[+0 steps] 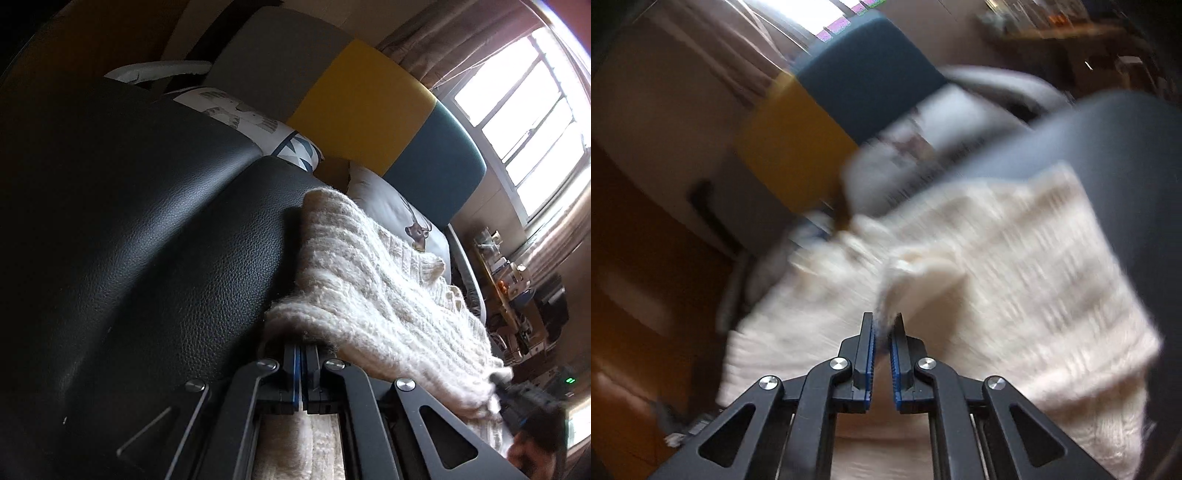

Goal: Fold clothes

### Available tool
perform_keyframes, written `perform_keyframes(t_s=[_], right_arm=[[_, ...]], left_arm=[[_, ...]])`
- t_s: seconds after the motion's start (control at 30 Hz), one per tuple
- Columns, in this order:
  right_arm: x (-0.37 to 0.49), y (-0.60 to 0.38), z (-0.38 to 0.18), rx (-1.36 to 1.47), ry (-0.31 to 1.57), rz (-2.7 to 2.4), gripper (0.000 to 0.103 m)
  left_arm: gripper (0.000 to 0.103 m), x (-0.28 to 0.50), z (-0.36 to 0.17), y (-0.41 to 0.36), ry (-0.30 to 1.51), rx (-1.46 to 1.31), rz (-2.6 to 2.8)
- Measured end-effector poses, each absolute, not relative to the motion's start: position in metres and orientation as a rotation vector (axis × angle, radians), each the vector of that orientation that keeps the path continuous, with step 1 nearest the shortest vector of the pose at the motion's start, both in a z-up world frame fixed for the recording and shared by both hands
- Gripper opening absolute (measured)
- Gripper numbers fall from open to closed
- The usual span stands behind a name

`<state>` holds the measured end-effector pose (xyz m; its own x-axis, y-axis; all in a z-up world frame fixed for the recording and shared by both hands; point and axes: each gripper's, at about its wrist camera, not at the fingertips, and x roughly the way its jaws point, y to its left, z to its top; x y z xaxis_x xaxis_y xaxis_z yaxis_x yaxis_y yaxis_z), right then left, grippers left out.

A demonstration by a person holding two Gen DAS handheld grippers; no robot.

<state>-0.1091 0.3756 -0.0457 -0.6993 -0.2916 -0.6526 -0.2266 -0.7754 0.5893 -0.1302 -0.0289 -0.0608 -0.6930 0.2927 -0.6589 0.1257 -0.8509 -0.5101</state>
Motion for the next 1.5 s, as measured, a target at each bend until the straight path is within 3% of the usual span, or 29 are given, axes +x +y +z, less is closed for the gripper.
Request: perform_keyframes(t_s=[0.27,0.4,0.6,0.77,0.9,1.0,1.1,1.17,1.23,1.3,1.5], right_arm=[[-0.105,0.378,-0.062,1.208,-1.0,-2.693,0.005],[-0.099,0.379,-0.046,1.262,-0.927,-2.726,0.015],[-0.079,0.348,0.002,1.115,-0.469,-2.912,0.018],[-0.094,0.318,0.001,1.153,-0.272,-2.865,0.018],[-0.104,0.307,-0.012,1.195,-0.289,-2.803,0.018],[-0.116,0.295,-0.023,1.24,-0.207,-2.765,0.018],[-0.128,0.287,-0.034,1.28,-0.115,-2.747,0.017],[-0.133,0.287,-0.042,1.292,-0.118,-2.754,0.016],[-0.132,0.288,-0.046,1.279,-0.136,-2.782,0.016],[-0.13,0.289,-0.049,1.275,-0.159,-2.802,0.016],[-0.131,0.293,-0.041,1.29,-0.182,-2.783,0.016]], left_arm=[[0.003,-0.12,-0.053,-0.026,-0.708,-1.283,2.664],[0.003,-0.082,-0.034,-0.029,-0.547,-1.295,2.695],[0.009,-0.074,-0.003,-0.019,-0.411,-1.122,2.78],[0.01,-0.122,0.001,0.039,-0.109,-1.078,2.758],[0.012,-0.163,-0.027,0.072,0.31,-1.212,2.799],[0.014,-0.168,-0.045,0.058,0.403,-1.275,2.893],[0.024,-0.165,-0.048,0.042,0.366,-1.298,2.981],[0.055,-0.164,-0.049,0.031,0.317,-1.322,3.031],[0.066,-0.17,-0.051,0.017,0.194,-1.36,3.033],[0.068,-0.175,-0.054,0.006,0.08,-1.389,3.018],[0.069,-0.167,-0.044,0.006,-0.021,-1.359,2.96]])
